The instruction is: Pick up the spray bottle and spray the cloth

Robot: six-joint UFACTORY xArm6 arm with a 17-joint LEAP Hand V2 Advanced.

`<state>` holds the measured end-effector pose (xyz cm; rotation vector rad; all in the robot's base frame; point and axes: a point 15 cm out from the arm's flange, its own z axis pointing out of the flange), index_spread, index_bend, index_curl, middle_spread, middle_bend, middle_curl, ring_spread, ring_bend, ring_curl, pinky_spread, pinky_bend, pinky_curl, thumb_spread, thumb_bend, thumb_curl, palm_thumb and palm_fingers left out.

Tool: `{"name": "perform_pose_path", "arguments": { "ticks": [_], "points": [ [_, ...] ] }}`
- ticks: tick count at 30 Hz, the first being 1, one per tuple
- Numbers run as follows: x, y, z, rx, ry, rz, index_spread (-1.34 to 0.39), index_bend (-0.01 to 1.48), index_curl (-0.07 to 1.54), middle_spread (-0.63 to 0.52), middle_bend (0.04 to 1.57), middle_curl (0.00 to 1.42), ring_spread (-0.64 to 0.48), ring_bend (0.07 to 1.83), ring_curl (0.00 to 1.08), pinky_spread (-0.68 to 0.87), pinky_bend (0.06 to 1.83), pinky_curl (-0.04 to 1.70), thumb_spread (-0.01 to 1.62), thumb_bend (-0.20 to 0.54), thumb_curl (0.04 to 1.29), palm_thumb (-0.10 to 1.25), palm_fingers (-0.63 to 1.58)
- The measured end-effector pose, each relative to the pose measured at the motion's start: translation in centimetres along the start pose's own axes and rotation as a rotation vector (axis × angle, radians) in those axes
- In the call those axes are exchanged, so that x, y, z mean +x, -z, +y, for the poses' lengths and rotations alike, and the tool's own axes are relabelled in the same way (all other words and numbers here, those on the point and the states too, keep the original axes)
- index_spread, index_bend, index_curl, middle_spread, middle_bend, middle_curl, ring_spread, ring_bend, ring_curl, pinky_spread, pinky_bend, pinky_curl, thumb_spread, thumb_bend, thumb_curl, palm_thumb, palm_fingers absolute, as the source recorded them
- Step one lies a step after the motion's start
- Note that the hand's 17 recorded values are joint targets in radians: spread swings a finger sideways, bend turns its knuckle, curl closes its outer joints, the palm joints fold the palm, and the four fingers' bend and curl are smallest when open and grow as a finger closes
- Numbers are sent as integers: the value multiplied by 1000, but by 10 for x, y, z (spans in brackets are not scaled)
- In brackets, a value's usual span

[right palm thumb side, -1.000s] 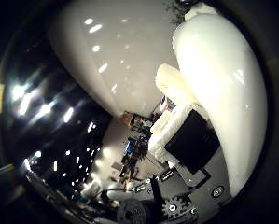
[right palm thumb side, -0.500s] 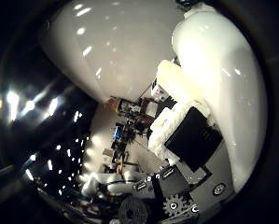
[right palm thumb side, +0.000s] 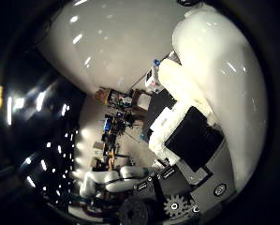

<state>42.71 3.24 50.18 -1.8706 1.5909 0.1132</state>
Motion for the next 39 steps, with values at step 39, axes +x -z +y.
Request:
{"name": "perform_pose_path", "arguments": {
  "ticks": [39],
  "points": [
    [-31,-183,21,-170,214,297,-237,1159,841,-226,1178,1034,-332,1193,1074,-228,1025,1487,1249,-9,535,1015,1067]
  ]
}}
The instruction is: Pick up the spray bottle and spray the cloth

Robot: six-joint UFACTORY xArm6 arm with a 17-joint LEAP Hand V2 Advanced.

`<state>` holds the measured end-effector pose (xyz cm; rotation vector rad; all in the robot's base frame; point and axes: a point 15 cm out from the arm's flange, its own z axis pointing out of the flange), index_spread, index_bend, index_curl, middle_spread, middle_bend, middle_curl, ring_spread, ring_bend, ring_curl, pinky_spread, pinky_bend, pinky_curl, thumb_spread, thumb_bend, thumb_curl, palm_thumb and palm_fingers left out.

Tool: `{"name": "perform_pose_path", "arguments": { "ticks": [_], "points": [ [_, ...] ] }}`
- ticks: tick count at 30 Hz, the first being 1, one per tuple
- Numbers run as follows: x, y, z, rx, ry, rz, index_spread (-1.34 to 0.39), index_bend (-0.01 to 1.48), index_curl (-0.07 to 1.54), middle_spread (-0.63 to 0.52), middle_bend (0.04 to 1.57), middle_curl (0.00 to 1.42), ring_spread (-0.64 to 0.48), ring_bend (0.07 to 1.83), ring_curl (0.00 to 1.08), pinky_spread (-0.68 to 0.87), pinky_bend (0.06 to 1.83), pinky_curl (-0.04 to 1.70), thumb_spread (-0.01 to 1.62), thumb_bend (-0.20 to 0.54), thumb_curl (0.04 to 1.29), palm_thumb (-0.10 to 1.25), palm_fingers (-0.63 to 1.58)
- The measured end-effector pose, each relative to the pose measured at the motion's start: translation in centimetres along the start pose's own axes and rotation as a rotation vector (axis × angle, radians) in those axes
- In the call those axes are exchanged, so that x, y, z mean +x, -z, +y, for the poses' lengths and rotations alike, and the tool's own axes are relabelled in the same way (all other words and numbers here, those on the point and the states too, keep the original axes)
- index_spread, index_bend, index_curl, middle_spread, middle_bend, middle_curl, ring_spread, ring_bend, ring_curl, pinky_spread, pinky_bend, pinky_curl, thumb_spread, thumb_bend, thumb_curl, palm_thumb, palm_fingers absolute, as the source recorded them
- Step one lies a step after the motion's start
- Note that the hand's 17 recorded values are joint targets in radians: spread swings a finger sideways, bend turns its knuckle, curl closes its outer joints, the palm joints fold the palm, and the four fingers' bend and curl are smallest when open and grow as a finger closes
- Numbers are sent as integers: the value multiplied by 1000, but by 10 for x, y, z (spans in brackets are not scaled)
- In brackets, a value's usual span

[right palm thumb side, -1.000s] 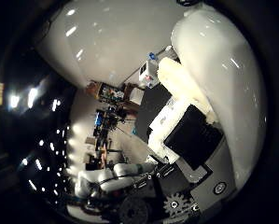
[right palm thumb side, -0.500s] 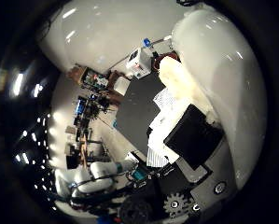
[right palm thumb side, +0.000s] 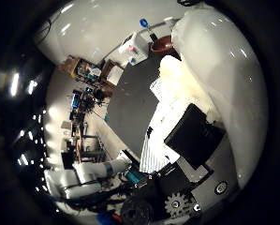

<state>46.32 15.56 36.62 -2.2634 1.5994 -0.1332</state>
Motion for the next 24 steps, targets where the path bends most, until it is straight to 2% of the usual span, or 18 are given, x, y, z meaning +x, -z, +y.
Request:
{"name": "perform_pose_path", "arguments": {
  "ticks": [8,17,24],
  "points": [
    [4,8,-1,9,18,21,-236,1159,840,-225,1178,1034,-332,1194,1073,-227,1026,1485,1249,-9,538,1014,1067],
    [20,55,-12,88,31,68,-235,1163,839,-225,1178,1033,-331,1193,1072,-225,1026,1484,1245,-10,540,1009,1068],
    [29,52,-8,74,16,72,-233,1166,834,-225,1178,1033,-331,1193,1072,-224,1026,1484,1243,-9,541,1008,1068]
  ]
}}
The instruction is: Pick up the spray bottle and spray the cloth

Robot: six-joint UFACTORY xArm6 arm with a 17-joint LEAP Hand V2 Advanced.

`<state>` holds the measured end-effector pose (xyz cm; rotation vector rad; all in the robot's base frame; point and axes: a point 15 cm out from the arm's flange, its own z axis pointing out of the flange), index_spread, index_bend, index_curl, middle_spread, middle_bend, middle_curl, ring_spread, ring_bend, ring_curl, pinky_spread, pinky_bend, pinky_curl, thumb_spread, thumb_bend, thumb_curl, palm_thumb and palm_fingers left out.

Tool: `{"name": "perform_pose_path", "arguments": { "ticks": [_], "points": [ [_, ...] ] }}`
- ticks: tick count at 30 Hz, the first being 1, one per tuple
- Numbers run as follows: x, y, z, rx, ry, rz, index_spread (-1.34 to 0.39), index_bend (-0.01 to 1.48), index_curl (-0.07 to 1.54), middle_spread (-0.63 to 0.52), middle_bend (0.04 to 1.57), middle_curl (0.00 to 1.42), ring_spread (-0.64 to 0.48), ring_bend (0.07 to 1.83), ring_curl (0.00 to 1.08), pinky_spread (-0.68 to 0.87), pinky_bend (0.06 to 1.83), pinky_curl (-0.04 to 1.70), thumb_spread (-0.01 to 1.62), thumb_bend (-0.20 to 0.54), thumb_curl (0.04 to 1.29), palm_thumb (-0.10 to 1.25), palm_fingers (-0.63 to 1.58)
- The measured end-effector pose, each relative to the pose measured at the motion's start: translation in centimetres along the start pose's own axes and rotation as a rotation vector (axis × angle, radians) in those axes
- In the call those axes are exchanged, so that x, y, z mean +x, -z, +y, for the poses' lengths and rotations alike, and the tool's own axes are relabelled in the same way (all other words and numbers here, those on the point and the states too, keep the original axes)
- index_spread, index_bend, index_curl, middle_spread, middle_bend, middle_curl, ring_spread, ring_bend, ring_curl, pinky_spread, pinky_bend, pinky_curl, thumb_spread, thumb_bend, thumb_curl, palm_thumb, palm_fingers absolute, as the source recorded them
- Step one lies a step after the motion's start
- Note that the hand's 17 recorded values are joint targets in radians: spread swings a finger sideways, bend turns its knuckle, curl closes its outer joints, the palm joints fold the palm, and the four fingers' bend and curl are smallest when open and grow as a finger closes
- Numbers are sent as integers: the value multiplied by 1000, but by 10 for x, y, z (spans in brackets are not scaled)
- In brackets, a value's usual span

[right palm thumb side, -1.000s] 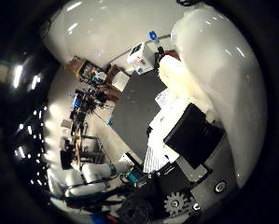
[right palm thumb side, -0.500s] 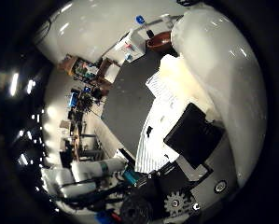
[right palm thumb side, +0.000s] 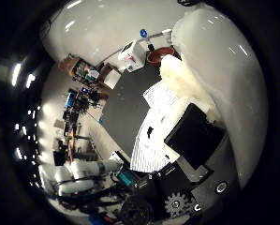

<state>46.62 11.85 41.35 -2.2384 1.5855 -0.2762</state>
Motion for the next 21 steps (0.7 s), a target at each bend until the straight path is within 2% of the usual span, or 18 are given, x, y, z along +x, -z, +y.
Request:
{"name": "perform_pose_path", "arguments": {
  "ticks": [5,16,21],
  "points": [
    [1,-11,0,-10,-15,-2,-233,1168,832,-225,1178,1033,-331,1193,1072,-224,1026,1484,1243,-9,542,1008,1068],
    [-5,-20,-29,87,-4,-1,-232,1169,828,-225,1180,1033,-331,1193,1072,-224,1030,1485,1244,-9,548,1001,1070],
    [-21,-32,-15,66,-34,-67,-231,1172,826,-223,1181,1031,-330,1194,1067,-225,1030,1486,1240,-10,552,1002,1073]
  ]
}}
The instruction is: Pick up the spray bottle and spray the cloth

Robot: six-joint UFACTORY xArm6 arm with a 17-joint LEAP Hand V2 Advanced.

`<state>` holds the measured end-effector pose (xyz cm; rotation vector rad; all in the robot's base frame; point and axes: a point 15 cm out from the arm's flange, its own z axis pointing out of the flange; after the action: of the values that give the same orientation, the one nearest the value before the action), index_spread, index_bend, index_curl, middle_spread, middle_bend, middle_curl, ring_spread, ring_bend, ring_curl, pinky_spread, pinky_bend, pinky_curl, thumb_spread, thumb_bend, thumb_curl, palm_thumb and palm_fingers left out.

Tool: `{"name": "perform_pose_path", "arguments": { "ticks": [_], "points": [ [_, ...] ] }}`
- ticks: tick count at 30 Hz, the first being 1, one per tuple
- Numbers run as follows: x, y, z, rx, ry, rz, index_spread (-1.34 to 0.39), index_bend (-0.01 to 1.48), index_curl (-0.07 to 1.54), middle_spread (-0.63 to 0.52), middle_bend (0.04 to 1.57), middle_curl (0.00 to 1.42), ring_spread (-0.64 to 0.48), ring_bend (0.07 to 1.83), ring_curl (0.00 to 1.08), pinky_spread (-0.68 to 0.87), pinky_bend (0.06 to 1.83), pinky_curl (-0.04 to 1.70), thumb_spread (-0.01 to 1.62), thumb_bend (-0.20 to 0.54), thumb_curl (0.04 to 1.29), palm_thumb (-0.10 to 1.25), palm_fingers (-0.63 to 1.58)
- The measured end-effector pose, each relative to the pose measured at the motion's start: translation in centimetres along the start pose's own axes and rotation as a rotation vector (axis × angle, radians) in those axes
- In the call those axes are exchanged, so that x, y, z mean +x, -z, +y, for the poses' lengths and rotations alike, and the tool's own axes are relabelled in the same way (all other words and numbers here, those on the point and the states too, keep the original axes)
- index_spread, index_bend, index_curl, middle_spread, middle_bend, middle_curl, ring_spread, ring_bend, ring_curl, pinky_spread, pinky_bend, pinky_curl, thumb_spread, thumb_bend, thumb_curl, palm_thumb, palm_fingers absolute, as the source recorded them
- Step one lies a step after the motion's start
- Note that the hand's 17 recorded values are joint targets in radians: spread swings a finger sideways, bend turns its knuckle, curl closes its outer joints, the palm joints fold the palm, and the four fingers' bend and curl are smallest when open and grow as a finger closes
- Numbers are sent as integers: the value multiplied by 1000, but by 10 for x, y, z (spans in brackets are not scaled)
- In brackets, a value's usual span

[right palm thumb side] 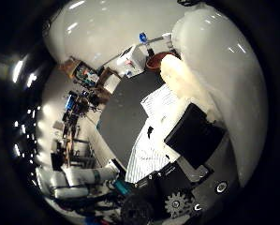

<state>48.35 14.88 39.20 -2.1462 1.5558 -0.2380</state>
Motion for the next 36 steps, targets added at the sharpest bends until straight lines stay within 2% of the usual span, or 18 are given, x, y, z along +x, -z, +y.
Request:
{"name": "perform_pose_path", "arguments": {
  "ticks": [17,24,36],
  "points": [
    [-108,68,-42,185,-30,-352,-229,1177,819,-221,1182,1028,-325,1201,1056,-222,1033,1483,1246,-10,562,992,1073],
    [-131,102,-74,269,18,-395,-228,1176,818,-221,1181,1028,-322,1207,1052,-220,1033,1482,1244,-9,565,987,1075],
    [-182,100,-100,321,-43,-712,-231,1170,820,-218,1191,1016,-318,1211,1047,-217,1033,1481,1256,-9,564,986,1074]
  ]
}}
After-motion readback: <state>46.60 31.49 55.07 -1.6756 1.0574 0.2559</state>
